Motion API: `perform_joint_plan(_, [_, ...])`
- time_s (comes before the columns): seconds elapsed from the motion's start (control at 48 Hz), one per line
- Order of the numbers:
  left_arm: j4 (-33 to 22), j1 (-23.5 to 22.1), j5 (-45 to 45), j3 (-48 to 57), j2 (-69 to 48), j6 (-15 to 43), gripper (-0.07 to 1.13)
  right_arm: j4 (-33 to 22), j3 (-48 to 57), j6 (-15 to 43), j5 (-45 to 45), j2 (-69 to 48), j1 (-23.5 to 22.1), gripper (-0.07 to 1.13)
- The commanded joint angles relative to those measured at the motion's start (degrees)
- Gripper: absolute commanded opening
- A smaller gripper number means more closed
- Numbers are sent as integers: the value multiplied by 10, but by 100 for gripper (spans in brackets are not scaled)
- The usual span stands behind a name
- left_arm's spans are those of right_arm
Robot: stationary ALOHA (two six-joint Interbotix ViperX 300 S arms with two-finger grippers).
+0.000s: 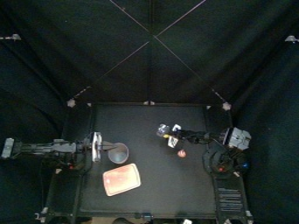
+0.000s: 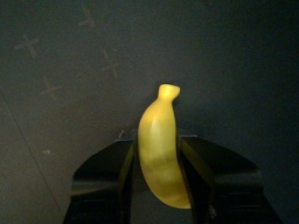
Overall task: Pick the banana then place it on the pink plate
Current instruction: Place banana on the pink plate
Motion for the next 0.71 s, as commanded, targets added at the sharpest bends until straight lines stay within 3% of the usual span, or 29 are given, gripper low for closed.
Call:
perform_joint_plan(0.021, [0,1,-5,-7,2,0,3,4,-5,2,4,-14,-1,61])
perform_joint_plan(0.146, [-2,1,-4,-4,3,-1,4,20,-19,9,5,-38,38,59])
perform_joint_plan(0.417, [-2,1,-5,2,3,0,3,112,-99,8,0,-61,195,59])
perform_joint_plan(0.562, [-2,2,-5,3,2,0,3,141,-149,9,-1,-27,266,59])
perform_joint_plan(0.708, [-2,1,-5,4,3,0,3,162,-200,8,-4,20,308,59])
